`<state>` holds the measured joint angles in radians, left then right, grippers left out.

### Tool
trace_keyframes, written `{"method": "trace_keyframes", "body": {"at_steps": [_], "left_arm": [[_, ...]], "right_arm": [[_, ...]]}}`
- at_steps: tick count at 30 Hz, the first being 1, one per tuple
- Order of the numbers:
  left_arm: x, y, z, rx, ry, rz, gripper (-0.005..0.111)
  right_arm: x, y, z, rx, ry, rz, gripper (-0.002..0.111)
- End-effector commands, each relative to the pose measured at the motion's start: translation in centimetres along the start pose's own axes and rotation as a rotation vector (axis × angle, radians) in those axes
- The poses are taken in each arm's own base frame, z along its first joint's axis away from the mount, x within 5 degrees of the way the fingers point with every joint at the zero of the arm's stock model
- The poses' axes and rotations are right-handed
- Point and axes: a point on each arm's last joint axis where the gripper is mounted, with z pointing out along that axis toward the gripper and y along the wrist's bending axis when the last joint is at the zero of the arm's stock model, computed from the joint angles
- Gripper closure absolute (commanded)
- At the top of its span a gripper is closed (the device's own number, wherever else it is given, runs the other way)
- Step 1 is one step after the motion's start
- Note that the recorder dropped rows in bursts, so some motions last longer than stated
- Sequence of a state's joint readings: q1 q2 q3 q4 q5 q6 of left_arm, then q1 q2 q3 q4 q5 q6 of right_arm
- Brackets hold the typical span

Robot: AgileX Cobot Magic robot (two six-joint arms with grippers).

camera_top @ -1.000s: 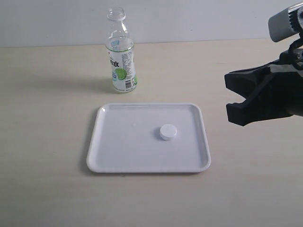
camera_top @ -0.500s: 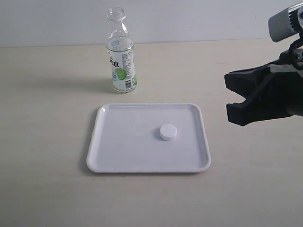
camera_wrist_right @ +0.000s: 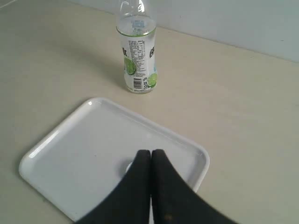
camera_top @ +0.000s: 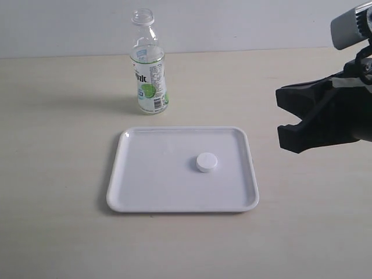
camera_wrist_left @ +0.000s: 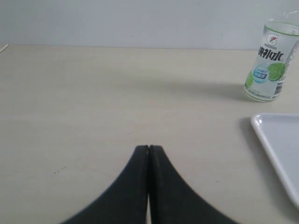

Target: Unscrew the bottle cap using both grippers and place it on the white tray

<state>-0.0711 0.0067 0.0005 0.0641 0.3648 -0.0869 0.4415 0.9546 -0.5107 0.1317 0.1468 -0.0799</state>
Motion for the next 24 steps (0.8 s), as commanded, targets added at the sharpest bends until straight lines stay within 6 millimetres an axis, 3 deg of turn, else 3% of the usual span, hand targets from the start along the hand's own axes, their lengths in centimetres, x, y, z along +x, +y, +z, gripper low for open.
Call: {"method": "trace_keyframes", "body": {"at_steps": [1, 10, 17, 24], "left_arm": [[-0.1, 0.0, -0.1, -0.004, -0.016, 0.005, 0.107], [-0.1, 0.0, -0.1, -0.004, -0.016, 0.005, 0.107], [-0.1, 0.0, -0.1, -0.004, -0.016, 0.005, 0.107], [-0.1, 0.0, -0.1, -0.004, -0.016, 0.005, 0.107]], "right_arm": [[-0.3, -0.1, -0.1, 0.01, -0.049, -0.053, 0.108], [-2.5, -3.3, -4.9, 0.207, -0.328, 0.003, 0.108], [-2.9, -4.5, -9.4, 0.312, -0.527, 0.242, 0.108], [-1.6, -4.8, -10.8, 0.377, -0.467, 0.316, 0.108]]}}
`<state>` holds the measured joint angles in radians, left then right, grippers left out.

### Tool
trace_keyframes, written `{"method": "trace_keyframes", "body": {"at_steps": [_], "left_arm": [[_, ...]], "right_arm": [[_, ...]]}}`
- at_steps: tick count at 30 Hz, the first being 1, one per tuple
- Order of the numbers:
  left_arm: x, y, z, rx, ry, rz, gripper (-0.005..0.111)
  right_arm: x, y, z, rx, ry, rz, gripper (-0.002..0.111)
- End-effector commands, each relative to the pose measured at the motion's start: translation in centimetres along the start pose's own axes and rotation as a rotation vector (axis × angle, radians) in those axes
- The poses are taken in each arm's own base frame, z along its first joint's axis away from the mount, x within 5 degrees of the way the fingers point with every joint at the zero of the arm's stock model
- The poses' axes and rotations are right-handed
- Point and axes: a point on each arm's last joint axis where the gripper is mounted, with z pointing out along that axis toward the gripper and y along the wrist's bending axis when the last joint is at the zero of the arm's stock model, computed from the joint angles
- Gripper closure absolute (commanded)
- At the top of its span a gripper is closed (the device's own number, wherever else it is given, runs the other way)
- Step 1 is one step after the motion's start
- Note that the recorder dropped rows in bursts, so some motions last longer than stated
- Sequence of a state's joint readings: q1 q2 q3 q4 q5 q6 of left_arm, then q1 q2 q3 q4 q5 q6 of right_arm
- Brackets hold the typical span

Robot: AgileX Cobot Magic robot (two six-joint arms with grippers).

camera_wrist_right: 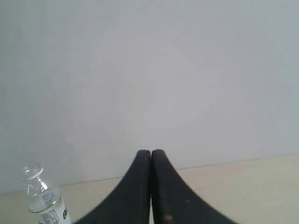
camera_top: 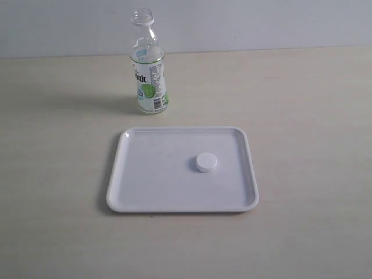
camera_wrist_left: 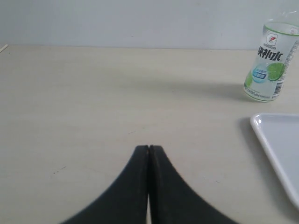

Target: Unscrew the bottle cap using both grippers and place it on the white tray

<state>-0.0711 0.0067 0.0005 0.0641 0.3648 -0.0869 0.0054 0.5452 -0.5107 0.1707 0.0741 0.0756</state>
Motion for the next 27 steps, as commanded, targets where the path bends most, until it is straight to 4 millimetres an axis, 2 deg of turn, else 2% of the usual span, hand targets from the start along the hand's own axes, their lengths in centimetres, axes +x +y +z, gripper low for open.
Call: {"method": "trace_keyframes", "body": {"at_steps": [1, 9, 14, 22, 27], "left_arm": [[-0.1, 0.0, -0.1, -0.004, -0.016, 0.005, 0.107], [-0.1, 0.0, -0.1, -0.004, -0.016, 0.005, 0.107], [-0.1, 0.0, -0.1, -0.004, -0.016, 0.005, 0.107], [-0.1, 0.0, -0.1, -0.004, -0.016, 0.005, 0.107], [-0.1, 0.0, -0.1, -0.004, -0.016, 0.005, 0.107]], "right_arm": [[0.8, -0.4, -0.4, 0.032, 0.083, -0.021, 0.108], [1.6, -0.6, 0.7, 0.041, 0.15, -0.066, 0.108], [2.2, -1.3, -0.2, 0.084, 0.138, -0.068, 0.108], [6.3, -3.0, -3.5, 0.188, 0.087, -0.174, 0.108], [9.4, -3.6, -4.4, 0.192, 0.113, -0.21, 0.108]]}}
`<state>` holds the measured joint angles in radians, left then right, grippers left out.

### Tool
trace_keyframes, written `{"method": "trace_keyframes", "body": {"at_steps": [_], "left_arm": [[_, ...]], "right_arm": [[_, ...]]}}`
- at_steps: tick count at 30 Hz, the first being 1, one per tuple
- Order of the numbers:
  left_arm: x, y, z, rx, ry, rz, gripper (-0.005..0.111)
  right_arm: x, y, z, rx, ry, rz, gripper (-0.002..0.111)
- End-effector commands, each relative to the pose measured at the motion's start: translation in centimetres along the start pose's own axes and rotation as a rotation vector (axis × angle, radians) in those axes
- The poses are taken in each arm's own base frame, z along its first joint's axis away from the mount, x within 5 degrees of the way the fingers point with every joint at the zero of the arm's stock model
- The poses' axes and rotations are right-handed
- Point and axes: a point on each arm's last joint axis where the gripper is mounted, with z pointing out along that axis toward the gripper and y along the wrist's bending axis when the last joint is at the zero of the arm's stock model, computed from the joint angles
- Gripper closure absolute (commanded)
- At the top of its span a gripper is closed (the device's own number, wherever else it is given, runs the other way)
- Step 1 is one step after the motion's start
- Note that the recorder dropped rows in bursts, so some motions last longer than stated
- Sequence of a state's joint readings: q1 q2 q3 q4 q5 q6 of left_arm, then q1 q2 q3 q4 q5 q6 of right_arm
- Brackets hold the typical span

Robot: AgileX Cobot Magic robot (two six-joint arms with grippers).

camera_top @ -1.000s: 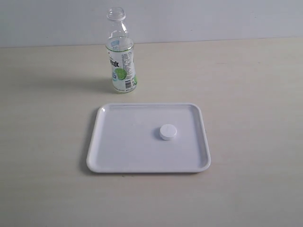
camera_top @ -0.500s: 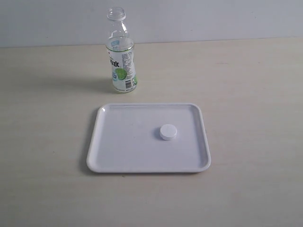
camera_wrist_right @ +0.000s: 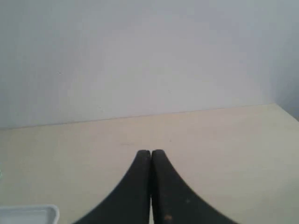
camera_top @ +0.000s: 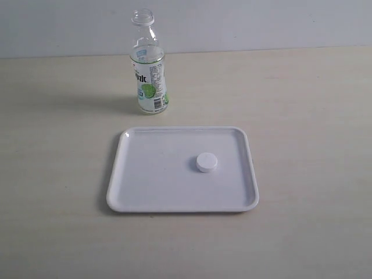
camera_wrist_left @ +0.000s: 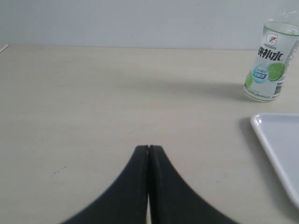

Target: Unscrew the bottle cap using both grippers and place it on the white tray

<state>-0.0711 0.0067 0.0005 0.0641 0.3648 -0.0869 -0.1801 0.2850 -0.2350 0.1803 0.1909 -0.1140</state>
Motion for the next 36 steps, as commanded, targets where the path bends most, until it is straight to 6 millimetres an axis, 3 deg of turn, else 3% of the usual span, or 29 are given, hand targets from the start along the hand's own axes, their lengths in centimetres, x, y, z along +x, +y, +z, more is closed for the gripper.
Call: {"method": "trace_keyframes", "body": {"at_steps": [1, 5, 12, 36], "left_arm": [[-0.1, 0.0, -0.1, -0.004, -0.016, 0.005, 0.107], [-0.1, 0.0, -0.1, -0.004, -0.016, 0.005, 0.107], [-0.1, 0.0, -0.1, -0.004, -0.016, 0.005, 0.107], [-0.1, 0.0, -0.1, -0.004, -0.016, 0.005, 0.107]], "right_arm": [[2.8, -0.3, -0.3, 0.013, 0.016, -0.052, 0.108], [4.7, -0.4, -0.5, 0.012, 0.027, -0.112, 0.108], [6.5, -0.5, -0.9, 0.012, 0.007, -0.132, 0.108], [7.3, -0.3, -1.4, -0.011, 0.049, -0.099, 0.108]]}}
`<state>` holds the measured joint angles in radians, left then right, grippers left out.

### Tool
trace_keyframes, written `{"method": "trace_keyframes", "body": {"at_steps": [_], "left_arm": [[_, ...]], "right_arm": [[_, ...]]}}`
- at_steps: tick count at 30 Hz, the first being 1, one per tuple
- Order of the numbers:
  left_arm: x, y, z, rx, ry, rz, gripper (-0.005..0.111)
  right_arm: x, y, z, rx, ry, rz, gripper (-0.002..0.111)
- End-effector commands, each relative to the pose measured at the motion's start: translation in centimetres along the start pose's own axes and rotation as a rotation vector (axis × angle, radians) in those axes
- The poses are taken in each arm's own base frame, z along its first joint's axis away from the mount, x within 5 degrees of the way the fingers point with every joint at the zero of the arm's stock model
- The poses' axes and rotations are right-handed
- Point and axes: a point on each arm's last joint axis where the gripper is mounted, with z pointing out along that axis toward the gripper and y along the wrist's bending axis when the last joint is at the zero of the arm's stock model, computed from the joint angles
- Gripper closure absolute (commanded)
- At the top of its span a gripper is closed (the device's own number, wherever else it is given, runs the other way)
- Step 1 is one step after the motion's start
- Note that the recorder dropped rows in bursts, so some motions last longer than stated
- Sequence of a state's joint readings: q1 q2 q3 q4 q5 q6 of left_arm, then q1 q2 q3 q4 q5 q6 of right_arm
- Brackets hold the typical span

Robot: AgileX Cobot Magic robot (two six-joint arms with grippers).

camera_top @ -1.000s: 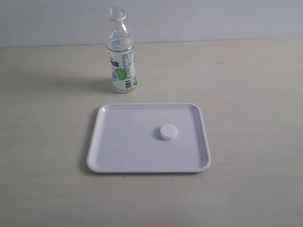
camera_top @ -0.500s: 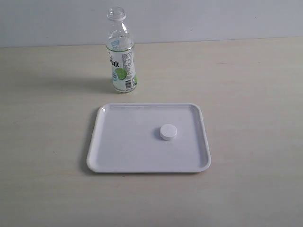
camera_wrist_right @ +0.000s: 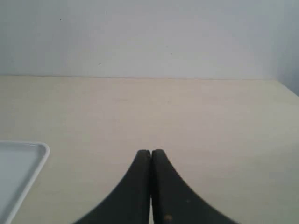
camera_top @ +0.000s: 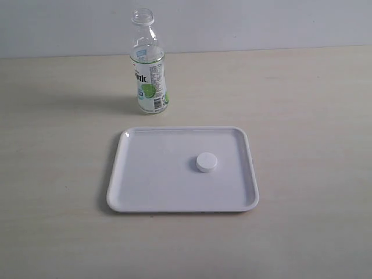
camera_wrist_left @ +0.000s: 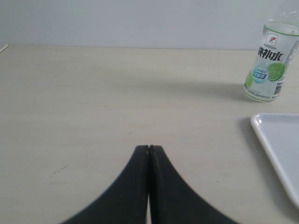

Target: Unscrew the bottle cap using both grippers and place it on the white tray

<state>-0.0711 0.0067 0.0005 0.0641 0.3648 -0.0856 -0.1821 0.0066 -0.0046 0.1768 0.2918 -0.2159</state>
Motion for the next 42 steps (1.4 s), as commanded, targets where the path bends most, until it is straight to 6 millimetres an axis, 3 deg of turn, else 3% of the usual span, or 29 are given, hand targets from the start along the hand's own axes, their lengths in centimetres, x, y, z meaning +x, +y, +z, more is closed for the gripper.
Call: {"method": "trace_keyframes", "body": {"at_steps": [1, 6, 42], "left_arm": [[-0.12, 0.02, -0.05, -0.004, -0.016, 0.004, 0.107], [-0.12, 0.02, -0.05, -0.004, -0.016, 0.004, 0.107], [-0.12, 0.02, -0.05, -0.004, -0.016, 0.004, 0.107]], "right_arm": [[0.12, -0.01, -0.01, 0.003, -0.002, 0.008, 0.108], [0.04, 0.05, -0.01, -0.004, -0.01, 0.07, 0.108], [0.04, 0.05, -0.01, -0.004, -0.01, 0.07, 0.108]]}}
